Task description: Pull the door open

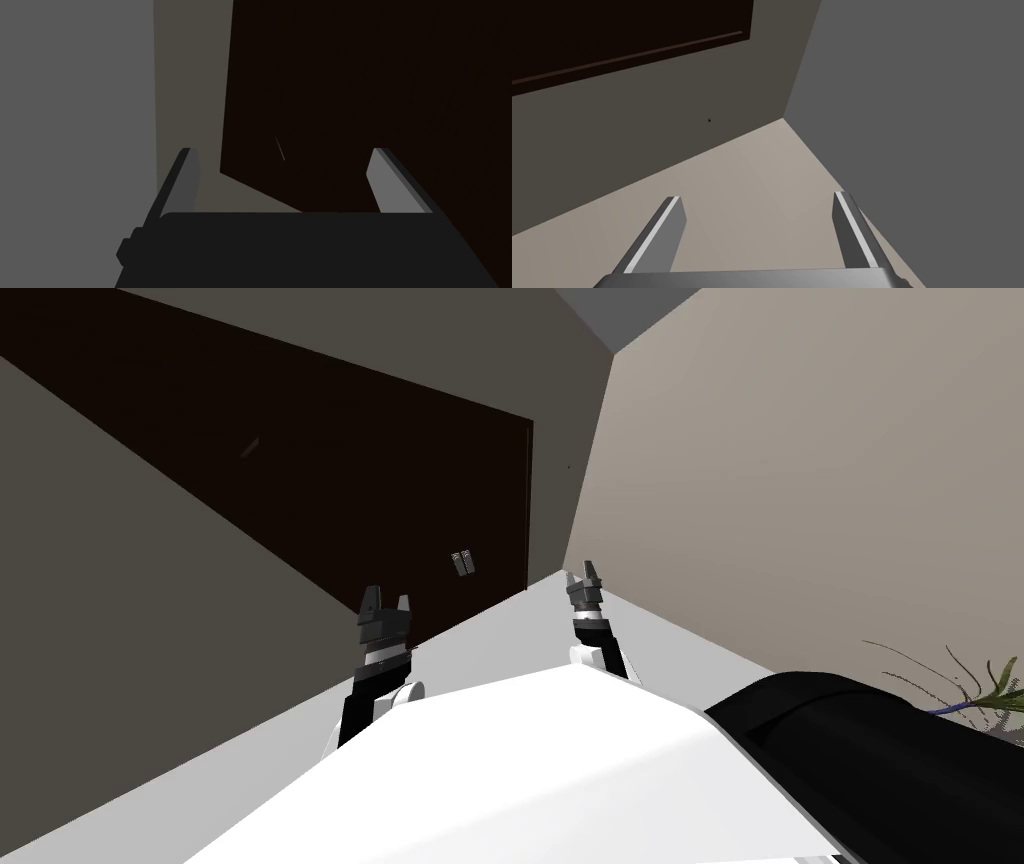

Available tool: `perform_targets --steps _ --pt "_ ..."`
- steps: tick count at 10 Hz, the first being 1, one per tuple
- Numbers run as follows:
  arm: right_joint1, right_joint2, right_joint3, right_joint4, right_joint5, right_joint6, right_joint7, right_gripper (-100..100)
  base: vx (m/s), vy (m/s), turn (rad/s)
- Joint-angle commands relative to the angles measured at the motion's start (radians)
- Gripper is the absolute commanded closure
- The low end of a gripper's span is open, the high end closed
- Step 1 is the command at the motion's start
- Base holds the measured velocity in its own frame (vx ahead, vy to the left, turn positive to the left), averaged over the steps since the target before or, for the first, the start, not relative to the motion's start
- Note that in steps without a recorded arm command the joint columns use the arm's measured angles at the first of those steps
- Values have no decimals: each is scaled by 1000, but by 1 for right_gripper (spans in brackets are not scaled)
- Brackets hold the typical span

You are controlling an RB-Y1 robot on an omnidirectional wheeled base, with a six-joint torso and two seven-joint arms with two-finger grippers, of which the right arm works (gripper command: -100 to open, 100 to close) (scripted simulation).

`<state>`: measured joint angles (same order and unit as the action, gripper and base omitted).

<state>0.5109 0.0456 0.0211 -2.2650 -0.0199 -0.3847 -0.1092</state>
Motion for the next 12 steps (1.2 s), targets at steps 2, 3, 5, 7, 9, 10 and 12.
perform_targets --steps 2,3,5,7,9,10,12 --pt "-17 -23 -2 38 14 3 -16 -100 57 43 74" --pt "-24 -32 -3 55 21 4 -22 -100 157 71 44" --pt "-37 -46 -4 86 32 6 -35 -100 162 57 63" --pt "-53 -62 -6 123 46 8 -50 -100 127 47 69" --pt "-64 -72 -8 148 56 10 -61 -100 86 31 45" --pt "-71 -77 -8 163 62 11 -67 -100 79 41 56" --pt "-90 -93 -10 208 79 14 -85 -100 132 59 92"
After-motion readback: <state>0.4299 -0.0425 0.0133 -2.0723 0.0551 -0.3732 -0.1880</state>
